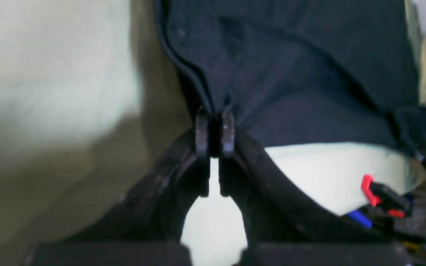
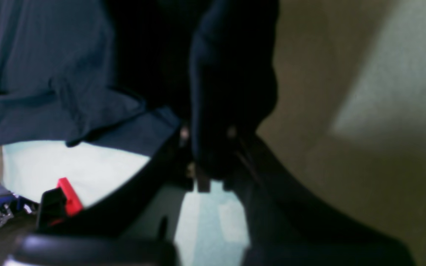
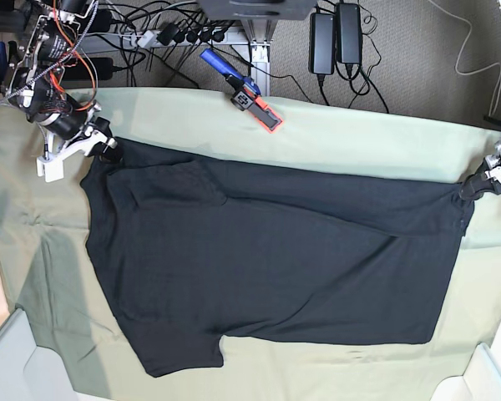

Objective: Fold the T-shirt properly
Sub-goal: 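Drag the shirt edge toward the robot base with both grippers, then release the shirt and move the right gripper to the shirt's side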

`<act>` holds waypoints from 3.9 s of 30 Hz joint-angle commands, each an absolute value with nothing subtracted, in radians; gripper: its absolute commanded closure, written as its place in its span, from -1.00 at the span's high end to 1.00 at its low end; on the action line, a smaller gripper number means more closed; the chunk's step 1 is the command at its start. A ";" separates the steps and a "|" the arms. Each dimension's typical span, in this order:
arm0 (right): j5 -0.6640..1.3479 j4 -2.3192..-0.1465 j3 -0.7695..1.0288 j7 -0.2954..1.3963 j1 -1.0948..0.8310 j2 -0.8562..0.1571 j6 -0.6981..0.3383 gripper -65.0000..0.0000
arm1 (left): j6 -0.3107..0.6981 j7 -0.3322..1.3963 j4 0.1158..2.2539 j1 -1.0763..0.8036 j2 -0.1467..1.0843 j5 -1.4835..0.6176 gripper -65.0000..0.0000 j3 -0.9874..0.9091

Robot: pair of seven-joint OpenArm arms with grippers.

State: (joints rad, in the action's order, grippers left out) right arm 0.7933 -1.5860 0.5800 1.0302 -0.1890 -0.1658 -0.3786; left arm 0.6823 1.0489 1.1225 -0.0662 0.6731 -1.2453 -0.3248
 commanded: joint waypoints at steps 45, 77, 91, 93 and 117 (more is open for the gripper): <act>0.762 -1.744 0.780 1.020 -0.291 -0.253 -0.464 0.28 | 0.698 1.035 1.243 -0.202 0.743 -1.268 -0.06 -0.583; 0.345 -0.833 0.422 0.524 0.594 -0.346 -0.452 0.28 | 0.698 1.029 1.559 -0.210 0.745 -1.235 -0.06 -0.582; 0.299 -0.750 0.322 0.433 0.612 -0.267 -0.450 0.28 | 0.698 1.026 1.559 -0.236 0.740 -1.237 -0.06 -0.582; 0.299 -0.750 0.320 0.433 0.613 -0.253 -0.450 0.28 | 0.698 1.026 1.559 -0.236 0.740 -1.237 -0.06 -0.582; 0.239 -0.751 0.320 0.434 0.628 -0.250 -0.449 0.27 | 0.698 1.013 1.557 -0.236 0.740 -1.227 -0.06 -0.582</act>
State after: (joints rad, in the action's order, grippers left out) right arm 0.2295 -0.7345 0.3199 0.4576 0.5930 -0.2359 -0.3977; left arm 0.6834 1.0389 1.5455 -0.2436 0.7143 -1.2114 -0.5709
